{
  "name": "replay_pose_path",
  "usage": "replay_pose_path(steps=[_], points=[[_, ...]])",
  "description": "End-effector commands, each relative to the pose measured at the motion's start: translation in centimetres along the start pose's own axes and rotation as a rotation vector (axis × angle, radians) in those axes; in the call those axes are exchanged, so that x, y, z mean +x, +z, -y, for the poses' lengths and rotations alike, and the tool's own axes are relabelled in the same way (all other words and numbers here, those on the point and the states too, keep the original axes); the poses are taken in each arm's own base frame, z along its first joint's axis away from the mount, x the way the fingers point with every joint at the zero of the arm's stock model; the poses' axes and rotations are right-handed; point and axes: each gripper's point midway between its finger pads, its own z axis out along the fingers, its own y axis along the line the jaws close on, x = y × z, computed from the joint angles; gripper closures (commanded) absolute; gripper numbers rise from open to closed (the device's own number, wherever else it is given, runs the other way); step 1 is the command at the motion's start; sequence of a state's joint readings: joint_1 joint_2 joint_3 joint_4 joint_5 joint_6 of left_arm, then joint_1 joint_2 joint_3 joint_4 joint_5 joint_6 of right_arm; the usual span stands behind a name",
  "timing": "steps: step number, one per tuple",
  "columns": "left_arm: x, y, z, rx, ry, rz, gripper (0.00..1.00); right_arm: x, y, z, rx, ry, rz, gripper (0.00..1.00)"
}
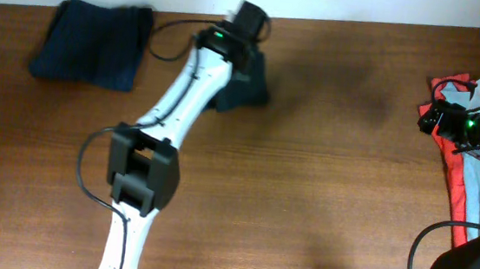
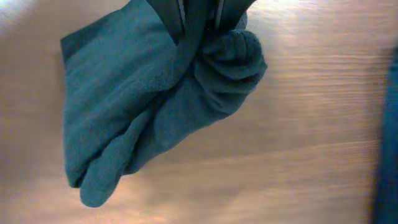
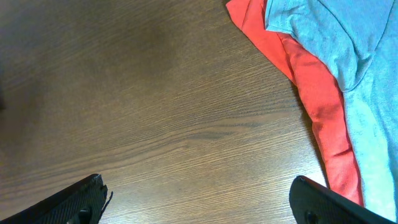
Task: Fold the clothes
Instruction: 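Carry the bundle with the left gripper onto the navy garment top-left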
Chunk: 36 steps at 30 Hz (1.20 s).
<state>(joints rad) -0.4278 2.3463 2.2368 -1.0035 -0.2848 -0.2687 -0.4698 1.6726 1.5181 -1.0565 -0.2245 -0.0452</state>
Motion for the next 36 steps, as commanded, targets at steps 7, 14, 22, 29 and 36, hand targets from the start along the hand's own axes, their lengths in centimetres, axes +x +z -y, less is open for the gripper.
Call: replay_pose_path(steps=[7, 14, 22, 29, 36], points=[[-4.5, 1.1, -9.6, -0.052, -0.173, 0.100, 0.99, -0.1, -0.4, 0.3, 0.017, -0.002, 0.009, 0.01], [-7.7, 1.1, -16.7, -0.007, -0.336, 0.199, 1.00, -0.1, -0.4, 0.3, 0.017, -0.002, 0.009, 0.01], [-10.5, -2.0, -25.1, 0.196, -0.599, 0.300, 0.99, -0.1, -0.4, 0.3, 0.017, -0.002, 0.009, 0.01], [-8.5, -1.9, -32.1, 0.199, -0.741, 0.290, 0.99, -0.1, -0.4, 0.3, 0.017, -0.002, 0.009, 0.01], [-5.9, 2.5, -32.3, 0.183, -0.770, 0.188, 0.99, -0.1, -0.4, 0.3, 0.017, -0.002, 0.009, 0.01]])
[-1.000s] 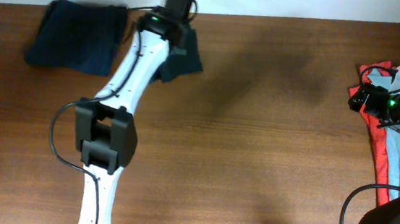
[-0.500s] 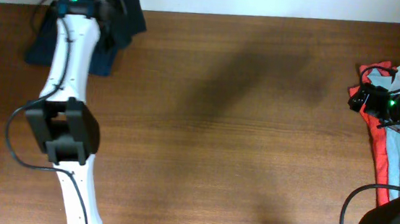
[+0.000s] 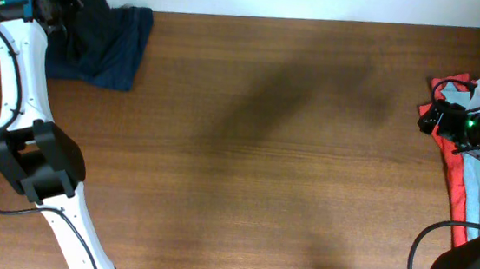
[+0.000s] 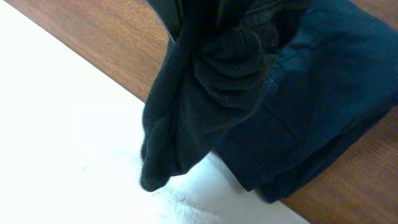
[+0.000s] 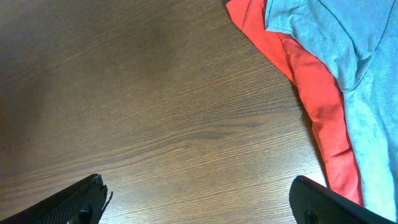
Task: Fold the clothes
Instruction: 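Carry the bundle with the left gripper onto the navy garment top-left, then lower the black bundle onto the navy garment and press it down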
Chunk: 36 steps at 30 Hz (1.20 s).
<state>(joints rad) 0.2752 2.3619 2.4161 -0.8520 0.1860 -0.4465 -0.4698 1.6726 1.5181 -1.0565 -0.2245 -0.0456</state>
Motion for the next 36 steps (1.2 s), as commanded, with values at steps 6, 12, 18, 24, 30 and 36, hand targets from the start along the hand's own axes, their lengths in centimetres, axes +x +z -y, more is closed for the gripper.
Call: replay_pose_path(steps=[6, 12, 18, 24, 30, 36], points=[[1.1, 1.7, 2.5, 0.096, 0.007, -0.039, 0.99, -0.1, -0.4, 0.3, 0.017, -0.002, 0.009, 0.02], [0.2, -1.6, 7.6, 0.244, 0.036, -0.037, 0.99, -0.1, -0.4, 0.3, 0.017, -0.002, 0.009, 0.01], [0.7, -2.5, 9.4, 0.296, -0.016, -0.068, 0.99, -0.1, -0.4, 0.3, 0.017, -0.002, 0.009, 0.01], [0.4, -1.7, 7.5, 0.193, -0.028, -0.036, 0.99, -0.1, -0.4, 0.3, 0.017, -0.002, 0.009, 0.01], [1.8, 0.9, 6.0, 0.161, -0.043, -0.082, 1.00, -0.1, -0.4, 0.3, 0.017, -0.002, 0.009, 0.01], [2.6, 3.9, 2.0, 0.097, -0.089, -0.120, 1.00, -0.1, -0.4, 0.3, 0.017, -0.002, 0.009, 0.01]])
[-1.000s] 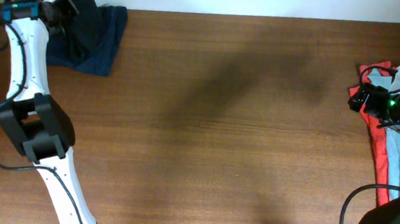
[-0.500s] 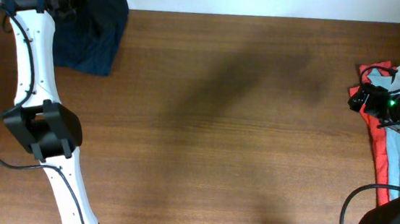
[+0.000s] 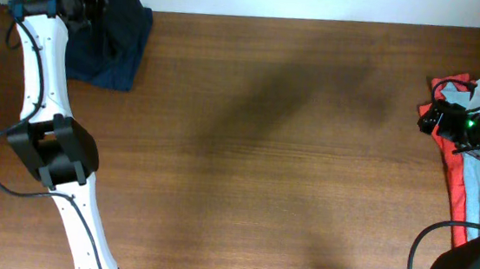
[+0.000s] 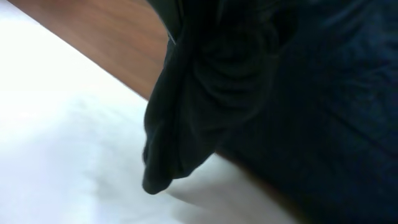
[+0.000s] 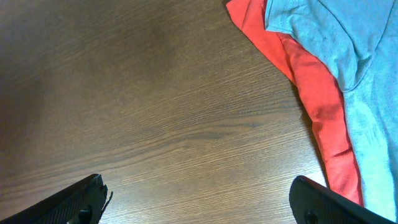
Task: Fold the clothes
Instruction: 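Lower the black bundle onto the navy garment and press it down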
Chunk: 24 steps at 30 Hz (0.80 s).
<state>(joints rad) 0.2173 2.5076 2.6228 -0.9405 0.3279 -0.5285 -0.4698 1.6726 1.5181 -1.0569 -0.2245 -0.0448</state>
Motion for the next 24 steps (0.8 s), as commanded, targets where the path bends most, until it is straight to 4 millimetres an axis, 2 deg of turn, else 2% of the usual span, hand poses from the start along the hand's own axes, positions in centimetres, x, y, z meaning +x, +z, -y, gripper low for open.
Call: replay_pose_path(steps=[1, 8, 14, 19, 24], points=[[-0.6, 1.0, -3.6, -0.050, -0.051, -0.001, 1.00, -0.1, -0.4, 0.3, 0.017, -0.002, 0.010, 0.01], [-0.1, 2.5, -9.0, -0.166, -0.110, -0.026, 1.00, -0.1, -0.4, 0.3, 0.017, -0.002, 0.010, 0.01], [1.1, 3.7, -13.7, -0.254, -0.167, -0.073, 1.00, -0.1, -0.4, 0.3, 0.017, -0.002, 0.010, 0.01], [1.8, 3.9, -16.3, -0.318, -0.193, -0.089, 1.00, -0.1, -0.4, 0.3, 0.017, -0.002, 0.010, 0.01], [1.8, 3.5, -17.4, -0.338, -0.212, -0.094, 1.00, -0.1, -0.4, 0.3, 0.017, -0.002, 0.009, 0.01]])
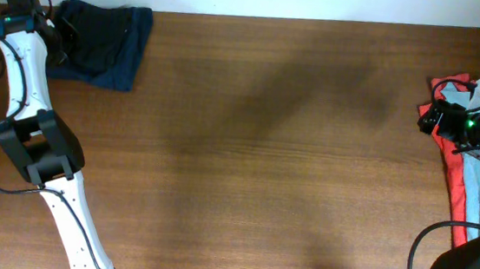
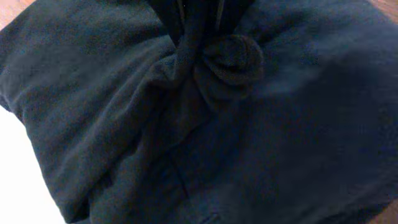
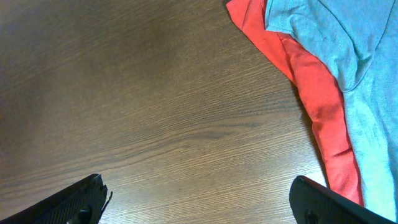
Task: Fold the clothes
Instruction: 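Lower the black bundle onto the navy garment and press it down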
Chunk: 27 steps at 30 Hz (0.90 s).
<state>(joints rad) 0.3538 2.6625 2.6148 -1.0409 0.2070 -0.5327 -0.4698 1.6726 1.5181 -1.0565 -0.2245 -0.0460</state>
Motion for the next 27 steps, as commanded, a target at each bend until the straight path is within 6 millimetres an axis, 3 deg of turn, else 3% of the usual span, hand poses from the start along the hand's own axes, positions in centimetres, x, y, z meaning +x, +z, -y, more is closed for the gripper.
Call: replay_pose_path(steps=[1, 7, 8, 10, 11, 13, 15, 19, 24, 25, 26, 27], points=[[-0.4, 0.5, -2.5, -0.053, -0.035, 0.000, 1.00, -0.1, -0.4, 0.3, 0.017, -0.001, 0.009, 0.01], [-0.6, 0.5, -2.9, -0.070, 0.041, 0.004, 0.99, -0.1, -0.4, 0.3, 0.017, -0.001, 0.009, 0.01], [-0.5, 0.4, -2.9, -0.071, 0.065, 0.001, 0.94, -0.1, -0.4, 0.3, 0.017, -0.001, 0.009, 0.02], [-1.0, -0.4, -2.8, -0.067, 0.117, 0.013, 0.39, -0.1, -0.4, 0.3, 0.017, -0.001, 0.009, 0.01], [-1.3, -0.9, -2.7, -0.065, 0.117, 0.020, 0.20, -0.1, -0.4, 0.3, 0.017, -0.001, 0.009, 0.01], [-2.2, -2.6, -2.4, -0.054, 0.115, 0.045, 0.04, -0.1, -0.4, 0.3, 0.017, -0.001, 0.009, 0.01], [-3.1, -4.8, -1.6, -0.040, 0.119, 0.080, 0.02, -0.1, -0.4, 0.3, 0.017, -0.001, 0.009, 0.01], [-4.1, -9.1, 1.1, 0.033, 0.142, 0.140, 0.02, -0.1, -0.4, 0.3, 0.017, -0.001, 0.009, 0.01], [-3.8, -11.1, 4.5, 0.192, 0.172, 0.132, 0.11, -0.1, -0.4, 0.3, 0.017, -0.001, 0.009, 0.01], [-3.6, -11.2, 5.0, 0.219, 0.176, 0.120, 0.24, -0.1, -0.4, 0.3, 0.017, -0.001, 0.009, 0.01], [-3.4, -11.2, 5.2, 0.234, 0.177, 0.112, 0.45, -0.1, -0.4, 0.3, 0.017, -0.001, 0.009, 0.01], [-3.2, -11.2, 5.5, 0.247, 0.180, 0.103, 0.96, -0.1, -0.4, 0.3, 0.017, -0.001, 0.009, 0.01]])
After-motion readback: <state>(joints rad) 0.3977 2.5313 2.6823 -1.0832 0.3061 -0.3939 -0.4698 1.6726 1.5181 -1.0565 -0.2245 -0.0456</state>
